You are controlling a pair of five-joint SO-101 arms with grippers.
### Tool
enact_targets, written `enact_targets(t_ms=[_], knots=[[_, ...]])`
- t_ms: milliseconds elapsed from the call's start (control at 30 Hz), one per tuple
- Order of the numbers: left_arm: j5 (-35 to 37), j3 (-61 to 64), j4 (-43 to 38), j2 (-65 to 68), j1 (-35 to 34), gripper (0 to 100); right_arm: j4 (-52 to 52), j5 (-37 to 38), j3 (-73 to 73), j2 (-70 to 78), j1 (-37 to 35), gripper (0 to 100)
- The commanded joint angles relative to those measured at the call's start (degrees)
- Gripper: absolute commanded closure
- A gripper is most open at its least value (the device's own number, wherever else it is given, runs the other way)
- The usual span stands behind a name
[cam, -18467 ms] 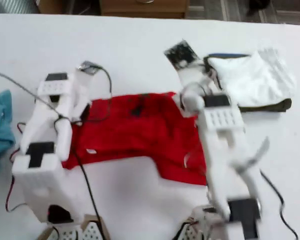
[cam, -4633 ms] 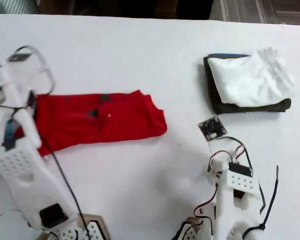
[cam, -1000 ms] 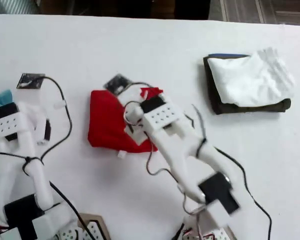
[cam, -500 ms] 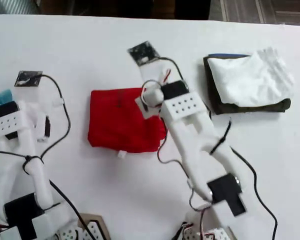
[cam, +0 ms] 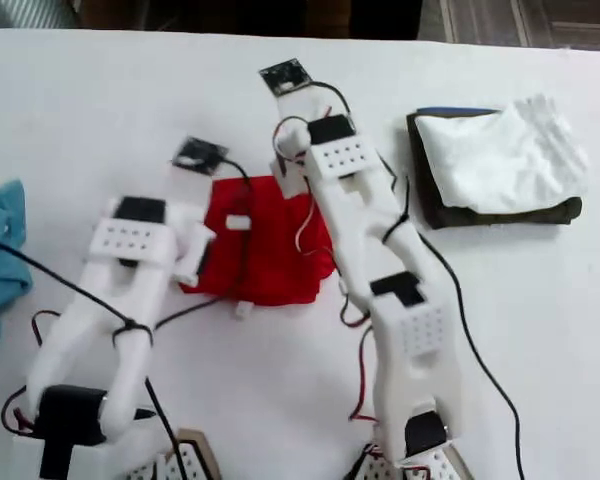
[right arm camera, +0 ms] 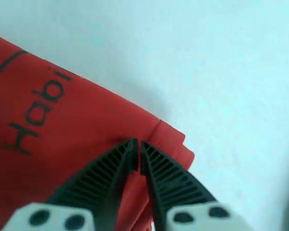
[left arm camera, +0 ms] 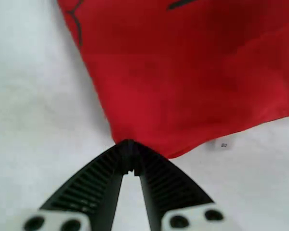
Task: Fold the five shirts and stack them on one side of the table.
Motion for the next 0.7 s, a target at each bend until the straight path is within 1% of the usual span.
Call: enact_targets(t_ms=[0,133,267,367,467,567,667], knots=[[0.7,4.4,-5.1,-0.4,0.9,97,2.7,-0.4,-8.5,4.9,1.0,97.8],[0.6,9.9,-9.4,-0.4,1.0,97,2.9,-0.3,-13.5,11.7,1.9,97.8],[0.5,11.9,-11.9,-0.4,0.8,97,4.6,-0.3,-18.1,15.0,1.9,97.8],[0.5,11.6,-11.8,-0.3,0.8,97,7.8,-0.3,-23.1,14.7,1.9,97.8],[0.5,11.1,-11.4,-0.9,0.8,97,13.4,-0.2,-30.2,13.1,1.9,97.8],[0.6,7.3,-7.9,-0.9,0.8,97,20.1,0.0,-37.2,11.5,1.9,97.8],[0.8,0.0,-1.8,-0.9,0.7,97,25.3,0.2,-42.1,11.1,1.9,97.8]])
